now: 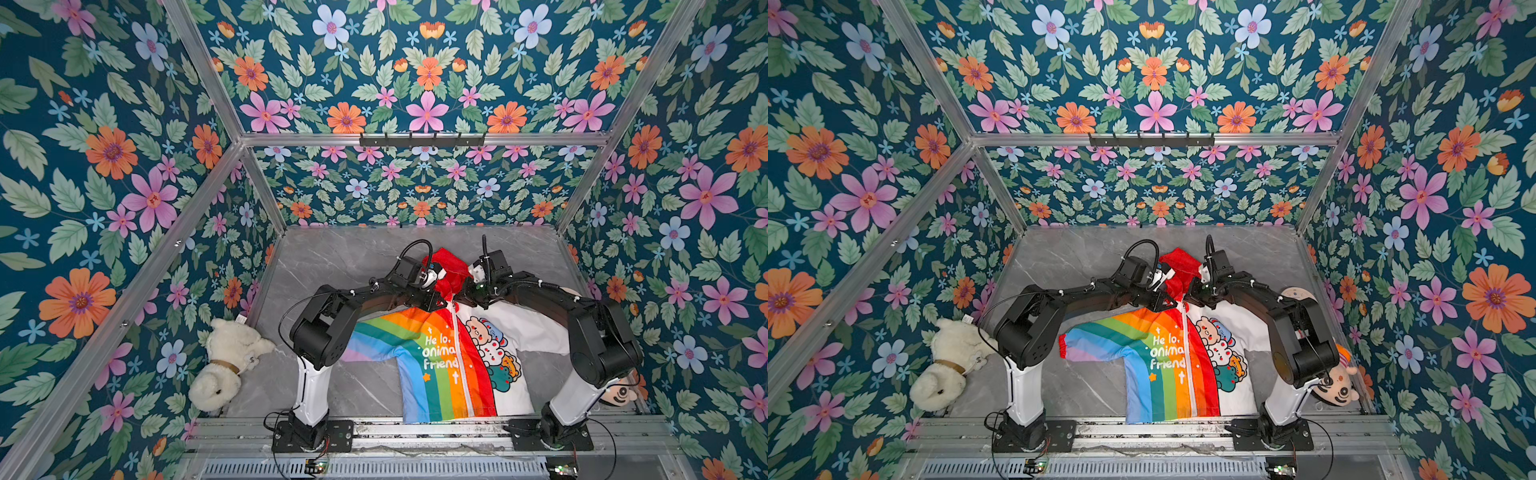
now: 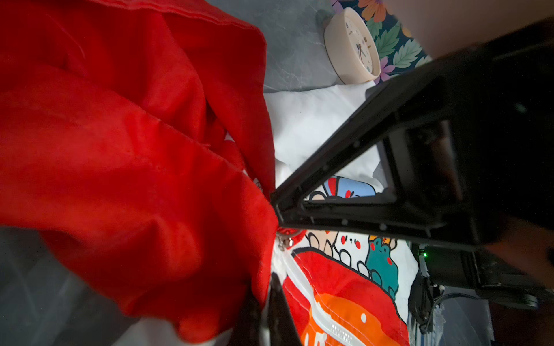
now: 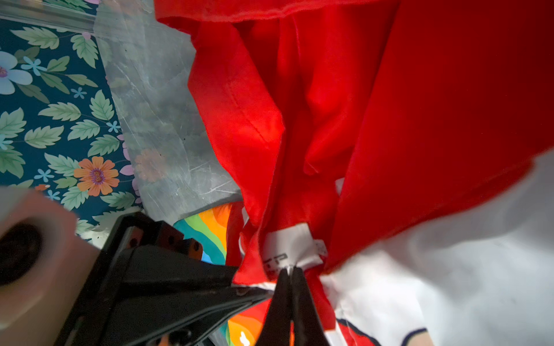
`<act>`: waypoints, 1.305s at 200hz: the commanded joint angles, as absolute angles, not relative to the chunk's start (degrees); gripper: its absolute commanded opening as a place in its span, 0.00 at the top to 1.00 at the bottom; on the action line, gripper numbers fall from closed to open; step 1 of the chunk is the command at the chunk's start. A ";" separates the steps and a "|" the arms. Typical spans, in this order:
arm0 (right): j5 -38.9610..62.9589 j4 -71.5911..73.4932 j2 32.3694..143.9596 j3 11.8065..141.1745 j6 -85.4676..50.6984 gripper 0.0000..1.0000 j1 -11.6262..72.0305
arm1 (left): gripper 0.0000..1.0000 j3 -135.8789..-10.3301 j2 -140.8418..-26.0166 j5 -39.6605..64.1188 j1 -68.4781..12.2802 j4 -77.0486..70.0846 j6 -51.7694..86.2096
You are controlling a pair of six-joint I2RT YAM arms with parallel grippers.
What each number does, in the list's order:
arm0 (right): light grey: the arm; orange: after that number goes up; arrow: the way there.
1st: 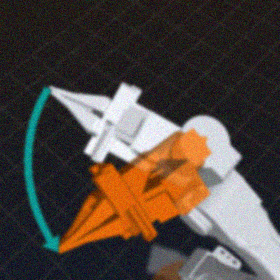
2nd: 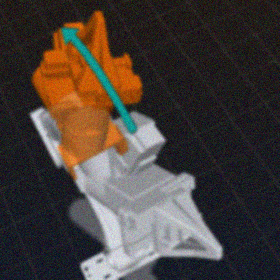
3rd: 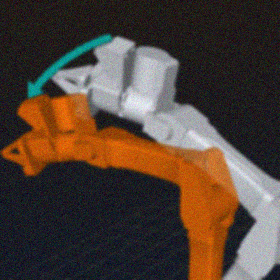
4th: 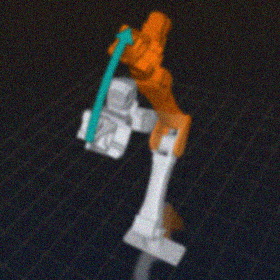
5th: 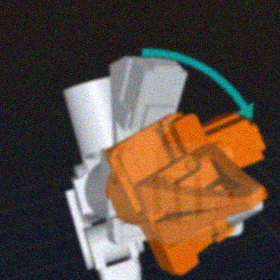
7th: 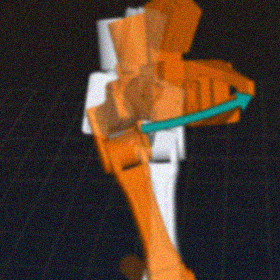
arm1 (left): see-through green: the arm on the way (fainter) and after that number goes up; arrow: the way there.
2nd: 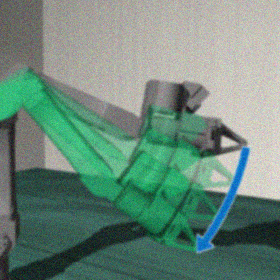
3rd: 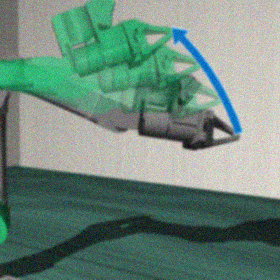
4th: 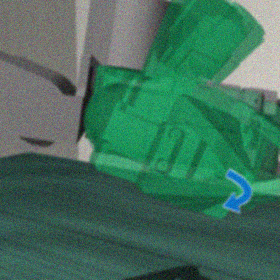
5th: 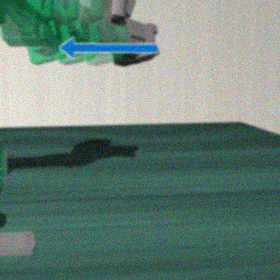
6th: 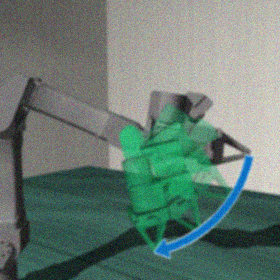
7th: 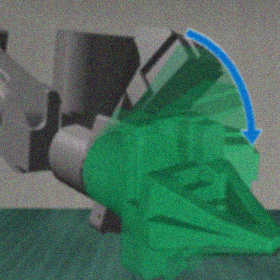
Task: Unzip the jacket
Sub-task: Unzip the zipper on the jacket.
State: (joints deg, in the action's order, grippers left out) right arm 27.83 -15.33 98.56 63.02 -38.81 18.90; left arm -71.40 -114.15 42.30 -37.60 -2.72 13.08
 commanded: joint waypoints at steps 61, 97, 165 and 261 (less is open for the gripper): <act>31.57 -12.23 95.72 60.46 -31.87 1.00 18.89 | 1.00 -71.72 -114.61 43.11 -37.57 -3.16 12.71; 33.04 -11.29 94.60 58.64 -27.36 1.00 18.98 | 1.00 -72.15 -114.95 42.46 -37.44 -2.73 12.91; 33.40 -11.12 92.89 57.13 -23.08 1.00 18.98 | 1.00 -74.32 -116.01 41.90 -36.80 -1.46 13.01; 28.77 -15.46 96.91 58.81 -16.40 1.00 21.46 | 1.00 -75.07 -115.84 41.42 -35.04 0.17 12.12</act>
